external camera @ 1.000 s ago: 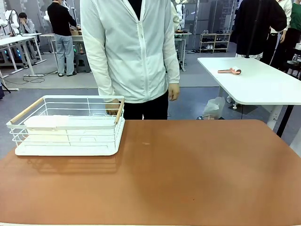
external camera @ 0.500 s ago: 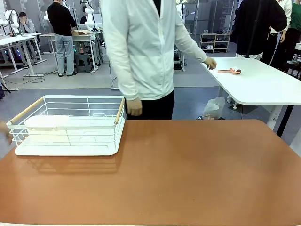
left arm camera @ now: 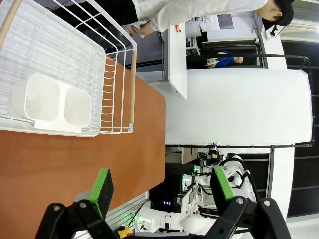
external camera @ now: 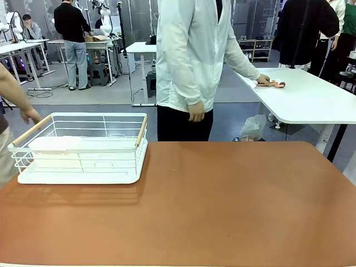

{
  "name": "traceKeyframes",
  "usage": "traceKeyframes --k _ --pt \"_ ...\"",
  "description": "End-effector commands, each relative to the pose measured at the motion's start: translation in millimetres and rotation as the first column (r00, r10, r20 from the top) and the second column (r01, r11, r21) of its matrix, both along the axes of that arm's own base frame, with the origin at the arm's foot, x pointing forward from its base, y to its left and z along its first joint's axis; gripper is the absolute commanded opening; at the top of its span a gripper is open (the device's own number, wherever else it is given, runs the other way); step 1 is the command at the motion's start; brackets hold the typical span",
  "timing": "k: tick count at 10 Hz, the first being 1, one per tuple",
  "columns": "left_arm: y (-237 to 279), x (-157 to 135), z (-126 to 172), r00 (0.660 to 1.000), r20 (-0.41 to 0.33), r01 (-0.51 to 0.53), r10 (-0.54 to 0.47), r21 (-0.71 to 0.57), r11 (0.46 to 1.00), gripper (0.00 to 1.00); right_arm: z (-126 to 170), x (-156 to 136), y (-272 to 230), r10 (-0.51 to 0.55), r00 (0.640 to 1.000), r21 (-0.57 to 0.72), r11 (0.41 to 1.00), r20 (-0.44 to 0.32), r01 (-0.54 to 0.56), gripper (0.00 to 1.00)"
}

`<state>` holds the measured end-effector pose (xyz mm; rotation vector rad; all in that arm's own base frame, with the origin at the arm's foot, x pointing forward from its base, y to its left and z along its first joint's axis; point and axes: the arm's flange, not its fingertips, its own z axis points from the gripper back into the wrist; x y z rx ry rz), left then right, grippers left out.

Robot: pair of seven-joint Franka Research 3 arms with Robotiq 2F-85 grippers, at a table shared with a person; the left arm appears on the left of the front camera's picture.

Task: Clean the table.
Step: Pick up the Lint Roller when the human hands it over.

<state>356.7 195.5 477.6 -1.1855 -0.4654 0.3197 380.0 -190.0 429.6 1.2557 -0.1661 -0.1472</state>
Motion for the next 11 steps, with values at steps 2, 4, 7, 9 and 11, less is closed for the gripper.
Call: traceKeyframes --k 2,4,7,9,11 --pt "1.6 -1.8 1.5 1.0 0.015 0.006 -0.006 -0.016 1.0 1.0 2.1 -0.3 0.7 0.003 1.0 0.006 1.0 0.008 -0.003 1.0" --pt "1.6 -1.8 1.5 1.0 0.015 0.006 -0.006 -0.016 1.0 1.0 2.1 -0.3 0.7 0.003 1.0 0.006 1.0 0.008 -0.003 1.0" --pt "1.6 -1.8 1.5 1.0 0.015 0.006 -0.006 -0.016 1.0 1.0 2.1 -0.3 0.7 0.003 1.0 0.006 1.0 0.008 -0.003 1.0" --pt "1.6 -1.8 1.5 1.0 0.015 0.006 -0.006 -0.016 1.0 1.0 2.1 -0.3 0.7 0.003 1.0 0.006 1.0 0.008 -0.003 1.0" --pt "1.6 -1.8 1.5 1.0 0.015 0.006 -0.006 -0.016 1.0 1.0 2.1 -0.3 0.7 0.003 1.0 0.006 1.0 0.008 -0.003 1.0"
